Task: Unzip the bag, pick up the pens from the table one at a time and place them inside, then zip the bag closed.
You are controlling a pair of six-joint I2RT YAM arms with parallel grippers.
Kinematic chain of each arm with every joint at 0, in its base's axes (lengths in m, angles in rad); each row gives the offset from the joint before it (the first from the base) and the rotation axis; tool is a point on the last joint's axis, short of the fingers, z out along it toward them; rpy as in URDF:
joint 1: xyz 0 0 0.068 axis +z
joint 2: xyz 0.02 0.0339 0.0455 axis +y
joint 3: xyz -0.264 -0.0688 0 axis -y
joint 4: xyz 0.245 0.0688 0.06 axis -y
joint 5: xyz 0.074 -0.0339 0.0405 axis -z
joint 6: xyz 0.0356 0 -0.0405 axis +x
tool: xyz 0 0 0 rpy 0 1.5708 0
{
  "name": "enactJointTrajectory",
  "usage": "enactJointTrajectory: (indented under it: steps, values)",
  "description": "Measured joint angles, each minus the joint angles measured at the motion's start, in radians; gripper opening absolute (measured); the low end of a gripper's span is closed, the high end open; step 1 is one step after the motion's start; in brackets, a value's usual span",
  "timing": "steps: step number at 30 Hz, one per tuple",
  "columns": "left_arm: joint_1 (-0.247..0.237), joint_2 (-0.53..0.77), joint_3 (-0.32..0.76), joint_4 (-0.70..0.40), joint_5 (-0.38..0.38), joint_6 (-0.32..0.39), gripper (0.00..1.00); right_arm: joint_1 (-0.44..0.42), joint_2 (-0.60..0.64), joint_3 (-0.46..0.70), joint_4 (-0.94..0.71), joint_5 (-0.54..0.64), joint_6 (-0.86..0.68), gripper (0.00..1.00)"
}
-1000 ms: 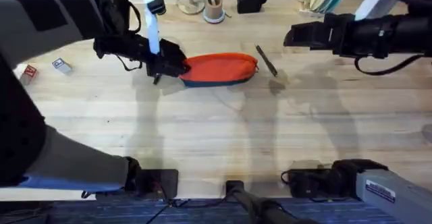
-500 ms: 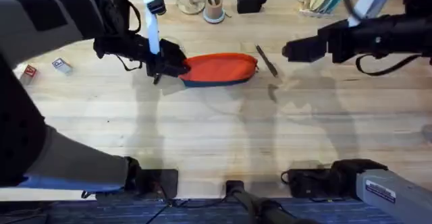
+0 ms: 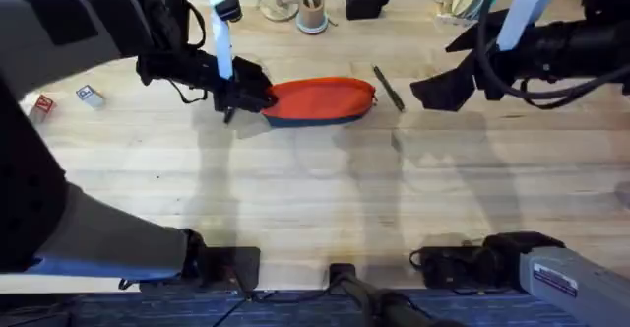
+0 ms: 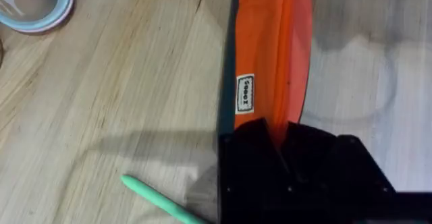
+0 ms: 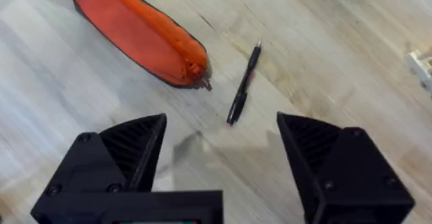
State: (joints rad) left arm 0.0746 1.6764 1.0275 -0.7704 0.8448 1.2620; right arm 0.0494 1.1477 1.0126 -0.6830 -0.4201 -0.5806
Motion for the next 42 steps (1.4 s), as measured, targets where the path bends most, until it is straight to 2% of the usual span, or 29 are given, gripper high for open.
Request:
enactJointTrajectory:
  steps: [2,12,20,28,36,42]
  values:
    - [0.0,0.0,0.0,0.0,0.0,0.0,0.044,0.0,0.006,0.0,-0.005,-0.015,-0.011,0.997]
    - [0.0,0.0,0.0,0.0,0.0,0.0,0.044,-0.006,0.032,0.0,-0.006,-0.256,-0.154,0.997]
    - [0.0,0.0,0.0,0.0,0.0,0.0,0.044,-0.066,0.104,0.0,-0.007,-0.413,-0.206,0.997]
    - [0.0,0.0,0.0,0.0,0.0,0.0,0.043,-0.079,0.151,0.0,-0.007,-0.432,-0.213,0.997]
    - [0.0,0.0,0.0,0.0,0.0,0.0,0.043,-0.078,0.158,0.0,-0.047,-0.38,-0.215,0.997]
    - [0.0,0.0,0.0,0.0,0.0,0.0,0.043,-0.046,0.252,0.0,-0.046,-0.361,-0.229,0.997]
